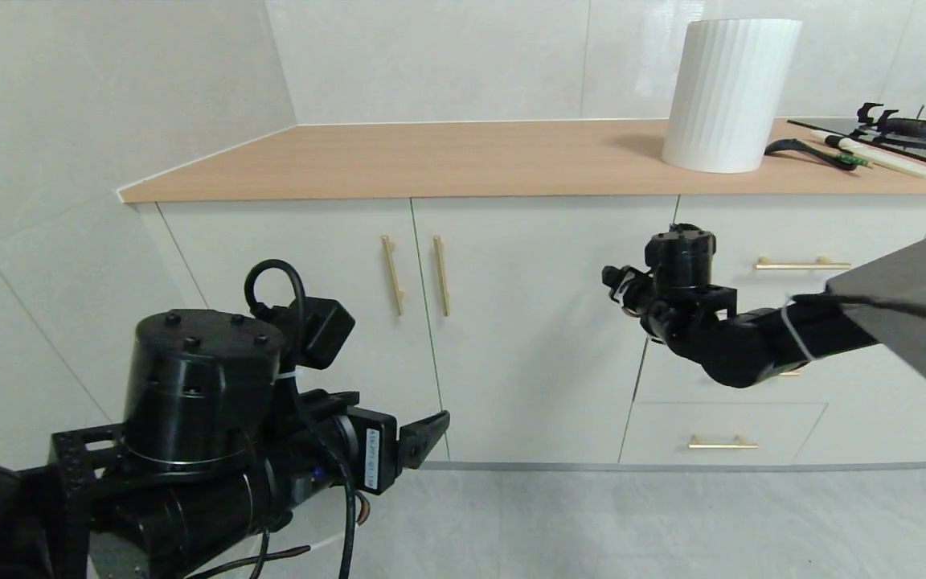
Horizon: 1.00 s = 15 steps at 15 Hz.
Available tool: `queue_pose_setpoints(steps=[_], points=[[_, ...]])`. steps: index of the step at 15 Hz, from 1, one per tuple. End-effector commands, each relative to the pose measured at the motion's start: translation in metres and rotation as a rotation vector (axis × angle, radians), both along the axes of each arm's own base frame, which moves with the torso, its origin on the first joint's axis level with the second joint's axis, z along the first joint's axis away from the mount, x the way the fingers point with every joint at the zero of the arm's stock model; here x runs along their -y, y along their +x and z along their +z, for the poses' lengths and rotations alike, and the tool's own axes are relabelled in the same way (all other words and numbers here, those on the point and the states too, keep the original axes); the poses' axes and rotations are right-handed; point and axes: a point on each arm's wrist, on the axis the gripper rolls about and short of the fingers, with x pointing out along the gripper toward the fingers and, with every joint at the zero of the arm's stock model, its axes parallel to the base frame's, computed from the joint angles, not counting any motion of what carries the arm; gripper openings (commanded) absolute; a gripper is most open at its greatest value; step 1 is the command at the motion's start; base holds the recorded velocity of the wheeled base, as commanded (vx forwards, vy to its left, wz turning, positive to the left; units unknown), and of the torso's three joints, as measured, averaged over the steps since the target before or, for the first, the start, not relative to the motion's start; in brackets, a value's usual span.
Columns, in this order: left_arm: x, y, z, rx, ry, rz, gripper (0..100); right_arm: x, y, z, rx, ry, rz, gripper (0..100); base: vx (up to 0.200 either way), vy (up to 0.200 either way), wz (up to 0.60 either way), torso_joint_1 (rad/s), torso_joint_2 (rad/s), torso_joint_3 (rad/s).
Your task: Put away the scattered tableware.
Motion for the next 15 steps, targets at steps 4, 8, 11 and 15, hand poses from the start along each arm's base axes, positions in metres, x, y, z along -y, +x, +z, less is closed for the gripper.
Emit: queue_pose_setpoints(steps=[4,8,11,15], points=[[-0.069,-0.065,0.035,0.191,-0.142,0.076,100,0.079,-0.203,0.085,0.115,-0.090,0.037,100,0.000,0.000,0.00,0.000,0.00,0.000],[-0.133,-0.137,-0.004,0.290,-0.004,0.214,100,0.145,-0.334,0.052,0.239,-0.301,-0.010,100,0.000,0.000,0.00,0.000,0.00,0.000],[-0.155,-0.178,-0.011,0.357,0.011,0.367,100,0.172,-0.401,0.039,0.320,-0.432,-0.134,100,0.000,0.000,0.00,0.000,0.00,0.000],[-0.162,-0.209,-0.020,0.449,0.053,0.495,100,0.180,-0.450,0.020,0.358,-0.543,-0.292,100,0.000,0.000,0.00,0.000,0.00,0.000]])
